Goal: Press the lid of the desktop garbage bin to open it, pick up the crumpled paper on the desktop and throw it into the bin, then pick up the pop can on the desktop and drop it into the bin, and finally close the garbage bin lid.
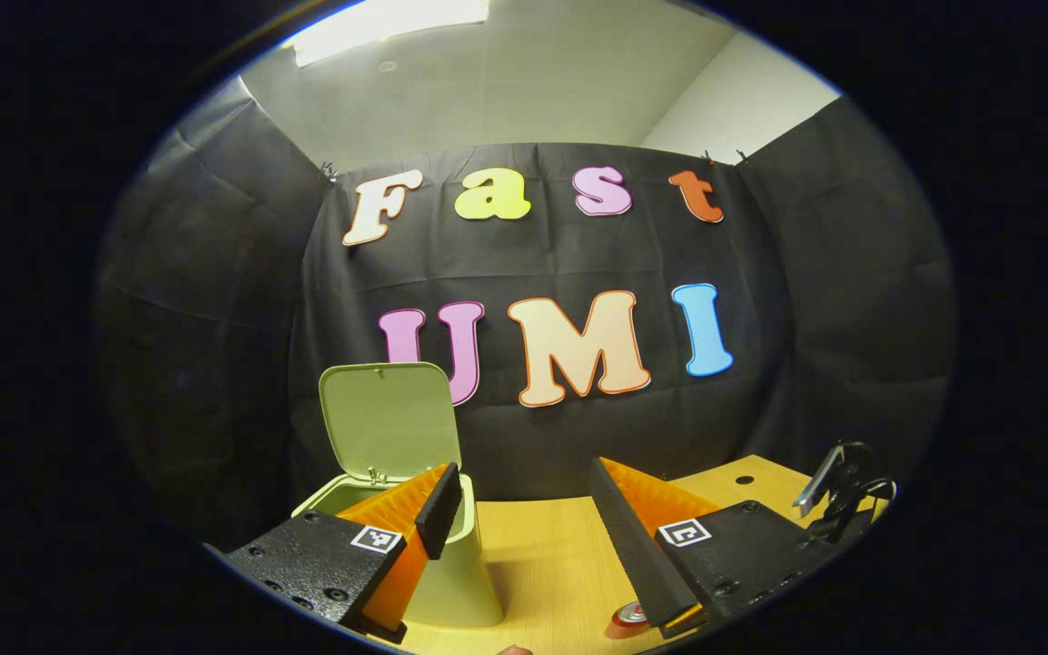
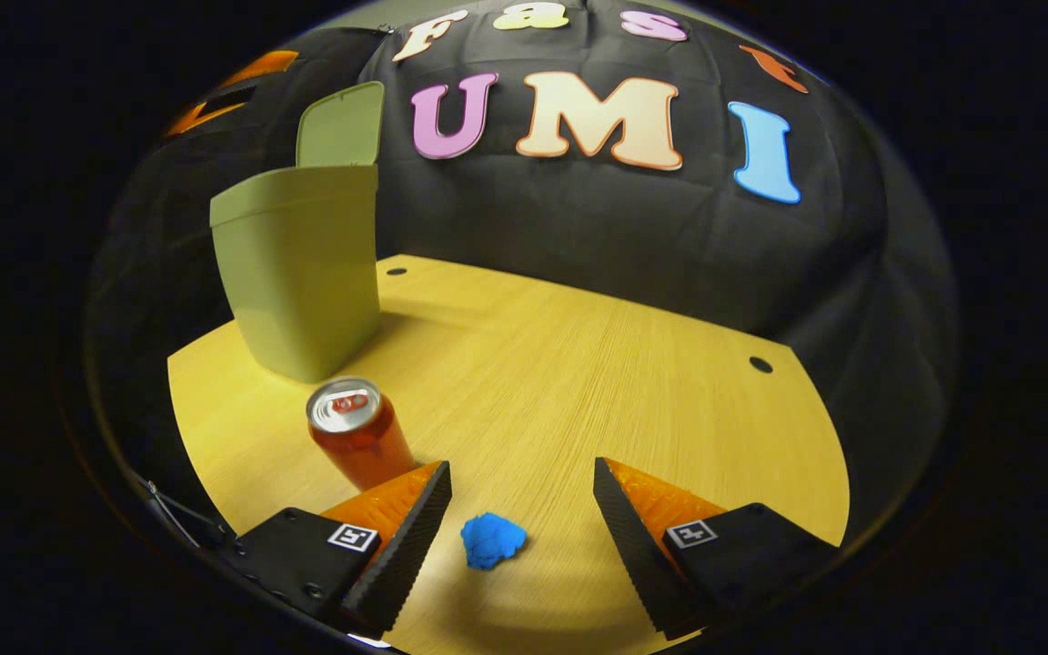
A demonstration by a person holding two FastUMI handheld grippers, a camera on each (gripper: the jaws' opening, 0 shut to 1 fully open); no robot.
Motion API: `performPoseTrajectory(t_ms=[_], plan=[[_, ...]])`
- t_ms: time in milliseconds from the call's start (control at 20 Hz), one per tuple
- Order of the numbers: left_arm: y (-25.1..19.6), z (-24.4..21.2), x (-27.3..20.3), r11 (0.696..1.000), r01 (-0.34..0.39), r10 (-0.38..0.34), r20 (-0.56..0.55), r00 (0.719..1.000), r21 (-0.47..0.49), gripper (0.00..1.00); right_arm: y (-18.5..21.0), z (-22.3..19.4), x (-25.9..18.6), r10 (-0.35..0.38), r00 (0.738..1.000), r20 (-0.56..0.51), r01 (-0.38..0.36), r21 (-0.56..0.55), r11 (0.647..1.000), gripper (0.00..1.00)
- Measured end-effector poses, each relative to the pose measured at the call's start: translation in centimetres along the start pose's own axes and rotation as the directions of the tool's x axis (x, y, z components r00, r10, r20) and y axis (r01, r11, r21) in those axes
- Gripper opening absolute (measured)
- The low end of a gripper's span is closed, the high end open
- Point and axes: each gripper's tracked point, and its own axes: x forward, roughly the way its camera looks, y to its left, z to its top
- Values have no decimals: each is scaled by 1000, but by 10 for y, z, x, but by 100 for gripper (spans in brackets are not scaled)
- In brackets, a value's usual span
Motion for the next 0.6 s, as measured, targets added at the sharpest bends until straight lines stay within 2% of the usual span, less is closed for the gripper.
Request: performPoseTrajectory(t_ms=[450, 550, 600], plan=[[20, -3, -8, 999, -42, 42, -15, 999, 18, 87, 11, -67, 14, 37, 983, -179, -29, 47, 998, 100], [22, -4, -8, 999, -46, 46, -19, 999, 14, 87, 15, -76, 15, 56, 976, -210, -42, 71, 997, 93], [24, -4, -9, 999, -46, 46, -19, 999, 13, 87, 13, -74, 19, 48, 978, -201, -31, 86, 996, 84]])
